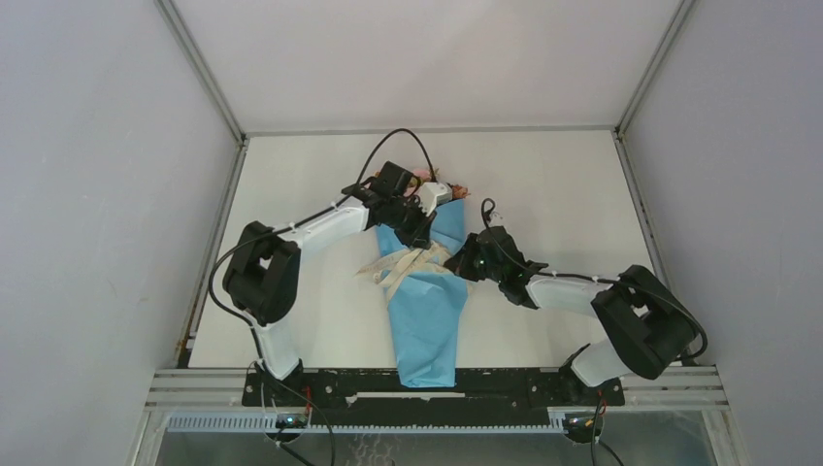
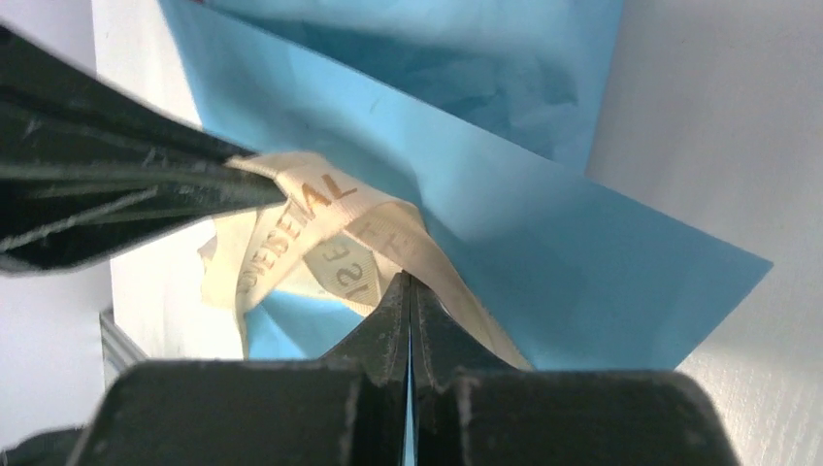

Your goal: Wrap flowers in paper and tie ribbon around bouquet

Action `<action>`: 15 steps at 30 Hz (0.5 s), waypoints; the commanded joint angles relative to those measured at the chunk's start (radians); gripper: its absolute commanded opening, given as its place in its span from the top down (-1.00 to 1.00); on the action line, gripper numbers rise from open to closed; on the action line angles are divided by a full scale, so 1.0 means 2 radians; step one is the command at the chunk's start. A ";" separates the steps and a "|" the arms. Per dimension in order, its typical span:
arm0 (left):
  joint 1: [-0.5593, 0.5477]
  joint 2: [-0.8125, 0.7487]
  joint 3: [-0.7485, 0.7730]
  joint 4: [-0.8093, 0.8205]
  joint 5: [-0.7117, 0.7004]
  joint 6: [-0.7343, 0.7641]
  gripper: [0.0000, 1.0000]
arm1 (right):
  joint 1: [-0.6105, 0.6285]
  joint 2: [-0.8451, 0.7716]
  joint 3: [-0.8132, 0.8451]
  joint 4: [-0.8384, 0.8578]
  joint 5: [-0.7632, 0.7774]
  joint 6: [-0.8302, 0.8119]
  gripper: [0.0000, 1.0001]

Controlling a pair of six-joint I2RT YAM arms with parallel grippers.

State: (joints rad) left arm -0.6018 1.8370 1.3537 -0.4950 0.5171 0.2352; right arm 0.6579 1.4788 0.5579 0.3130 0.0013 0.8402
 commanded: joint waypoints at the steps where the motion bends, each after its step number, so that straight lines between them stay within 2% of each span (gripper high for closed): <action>1: 0.014 -0.016 -0.017 0.018 -0.011 -0.009 1.00 | -0.020 -0.054 0.014 -0.027 -0.114 -0.096 1.00; 7: 0.024 -0.024 -0.021 0.027 -0.033 -0.008 1.00 | -0.042 -0.135 0.013 -0.171 -0.233 -0.217 1.00; 15: 0.022 -0.043 -0.030 0.014 -0.010 0.012 1.00 | -0.067 -0.156 0.011 -0.183 -0.364 -0.230 1.00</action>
State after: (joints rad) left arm -0.5579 1.8259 1.3201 -0.4801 0.4744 0.2356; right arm 0.5610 1.1809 0.5591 -0.0254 -0.5499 0.4377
